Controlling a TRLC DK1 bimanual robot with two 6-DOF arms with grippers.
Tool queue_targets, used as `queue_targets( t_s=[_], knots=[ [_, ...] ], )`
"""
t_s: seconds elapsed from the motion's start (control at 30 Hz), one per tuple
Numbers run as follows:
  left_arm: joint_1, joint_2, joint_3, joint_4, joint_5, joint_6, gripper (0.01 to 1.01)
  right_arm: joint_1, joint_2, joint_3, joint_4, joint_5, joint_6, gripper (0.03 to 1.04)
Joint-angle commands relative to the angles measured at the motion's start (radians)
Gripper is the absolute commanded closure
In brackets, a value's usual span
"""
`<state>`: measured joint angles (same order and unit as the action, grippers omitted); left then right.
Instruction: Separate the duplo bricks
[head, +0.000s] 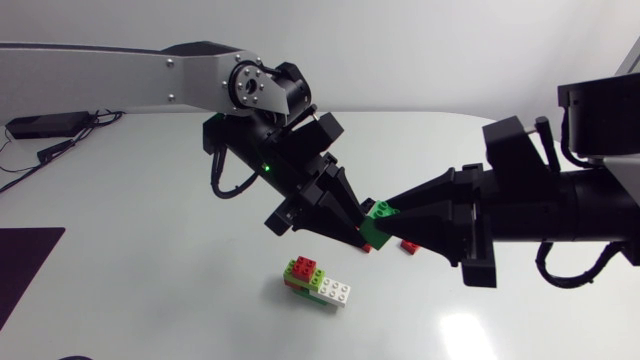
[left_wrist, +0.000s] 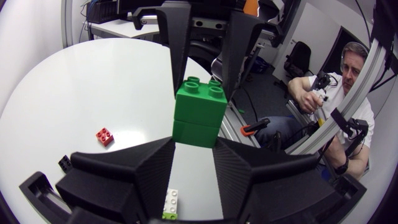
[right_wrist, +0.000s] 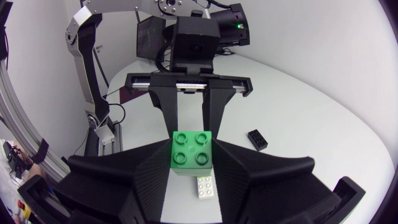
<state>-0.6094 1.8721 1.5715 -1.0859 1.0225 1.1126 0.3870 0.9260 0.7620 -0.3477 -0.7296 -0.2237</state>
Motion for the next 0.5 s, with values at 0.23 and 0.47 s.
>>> queue_targets(
  t_s=[0.23,0.47],
  knots=[
    [-0.001,0.012,0.036,-0.037,0.047,-0.002,0.703,0.009,0.013,-0.018,0.032,0.016,0.02,0.75],
    [-0.009,0.006,0.036,-0.06,0.047,0.016,0.421,0.009,0.013,-0.018,0.03,0.018,0.02,0.75]
  ],
)
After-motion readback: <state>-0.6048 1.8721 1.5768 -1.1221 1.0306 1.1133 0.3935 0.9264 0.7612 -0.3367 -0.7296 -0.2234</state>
